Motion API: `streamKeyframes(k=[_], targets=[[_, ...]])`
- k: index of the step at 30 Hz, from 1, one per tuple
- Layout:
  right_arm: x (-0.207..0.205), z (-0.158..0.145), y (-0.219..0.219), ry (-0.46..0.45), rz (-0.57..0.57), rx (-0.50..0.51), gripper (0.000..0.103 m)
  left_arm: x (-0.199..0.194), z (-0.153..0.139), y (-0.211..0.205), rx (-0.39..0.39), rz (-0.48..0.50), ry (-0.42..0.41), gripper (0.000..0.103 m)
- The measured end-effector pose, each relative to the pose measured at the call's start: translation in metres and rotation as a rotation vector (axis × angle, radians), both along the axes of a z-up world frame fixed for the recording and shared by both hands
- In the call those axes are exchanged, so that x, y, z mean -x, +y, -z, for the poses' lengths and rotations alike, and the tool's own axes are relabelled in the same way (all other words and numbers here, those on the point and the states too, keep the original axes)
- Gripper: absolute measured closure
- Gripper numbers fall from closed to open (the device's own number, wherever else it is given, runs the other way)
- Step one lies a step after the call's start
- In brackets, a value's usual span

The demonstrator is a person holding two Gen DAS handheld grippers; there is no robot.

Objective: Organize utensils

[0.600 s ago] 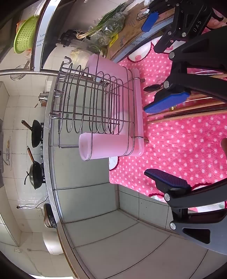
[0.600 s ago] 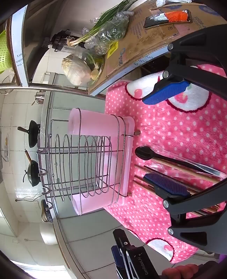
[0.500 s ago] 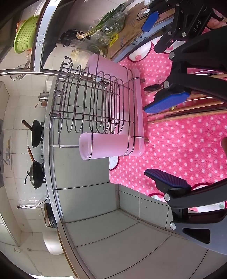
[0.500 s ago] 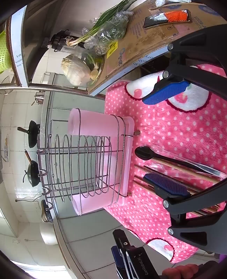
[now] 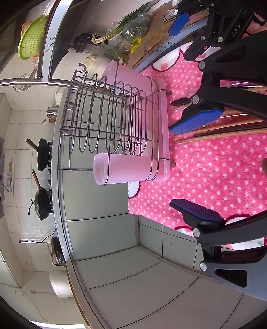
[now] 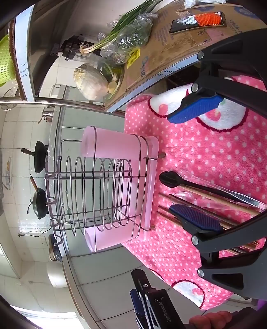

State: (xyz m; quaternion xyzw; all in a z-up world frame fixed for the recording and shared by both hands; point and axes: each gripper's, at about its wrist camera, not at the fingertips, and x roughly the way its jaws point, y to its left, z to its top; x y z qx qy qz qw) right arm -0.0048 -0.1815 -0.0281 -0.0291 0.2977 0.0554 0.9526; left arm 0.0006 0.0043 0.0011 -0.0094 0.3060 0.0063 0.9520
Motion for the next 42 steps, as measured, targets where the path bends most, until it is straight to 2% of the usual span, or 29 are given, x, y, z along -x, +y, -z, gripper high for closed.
streamKeyframes(k=[42], targets=[[0.0041, -0.005, 0.0011, -0.024, -0.001, -0.003, 0.022, -0.0012, 0.0041, 0.0065, 0.012, -0.04, 0.016, 0.037]])
